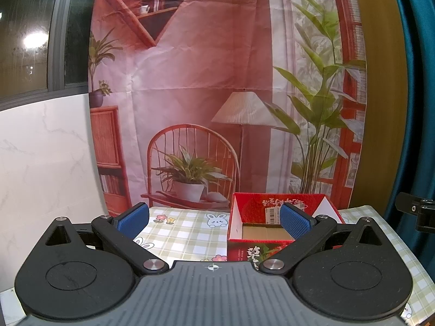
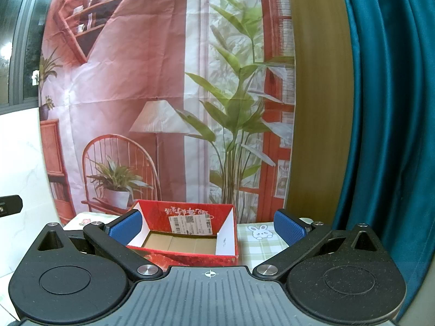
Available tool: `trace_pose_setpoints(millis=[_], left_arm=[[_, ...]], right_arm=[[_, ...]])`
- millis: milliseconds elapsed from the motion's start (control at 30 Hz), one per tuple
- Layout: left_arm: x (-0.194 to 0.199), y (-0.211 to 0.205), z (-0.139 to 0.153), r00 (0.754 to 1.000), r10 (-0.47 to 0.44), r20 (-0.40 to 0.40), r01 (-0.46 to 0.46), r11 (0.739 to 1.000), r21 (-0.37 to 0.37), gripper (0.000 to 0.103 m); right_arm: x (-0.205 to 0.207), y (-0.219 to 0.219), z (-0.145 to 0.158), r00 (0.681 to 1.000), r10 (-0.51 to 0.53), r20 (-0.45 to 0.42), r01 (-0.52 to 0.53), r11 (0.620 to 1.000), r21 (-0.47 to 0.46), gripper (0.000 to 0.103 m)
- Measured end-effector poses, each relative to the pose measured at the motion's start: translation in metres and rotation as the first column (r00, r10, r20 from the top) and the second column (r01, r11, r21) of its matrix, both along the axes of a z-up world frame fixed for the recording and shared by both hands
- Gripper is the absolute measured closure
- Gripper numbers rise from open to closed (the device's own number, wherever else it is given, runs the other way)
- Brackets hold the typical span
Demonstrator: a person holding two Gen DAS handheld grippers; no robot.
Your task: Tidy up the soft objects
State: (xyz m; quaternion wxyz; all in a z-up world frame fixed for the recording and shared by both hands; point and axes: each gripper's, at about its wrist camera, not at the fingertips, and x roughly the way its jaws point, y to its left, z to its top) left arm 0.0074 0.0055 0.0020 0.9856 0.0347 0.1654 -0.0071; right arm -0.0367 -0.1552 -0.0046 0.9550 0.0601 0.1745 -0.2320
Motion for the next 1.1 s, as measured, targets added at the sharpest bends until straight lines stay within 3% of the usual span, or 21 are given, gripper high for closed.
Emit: trace_pose_setpoints(millis=[1100], left_arm=[[-0.0029,-0.0054,-0.0034,1.000,-0.001,0.002,0.001,1.000,0.000,0.000]], right_arm=[[0.0002,-0.0002,-0.0008,1.000,0.000,-0.001,0.000,1.000,-0.002,0.000]])
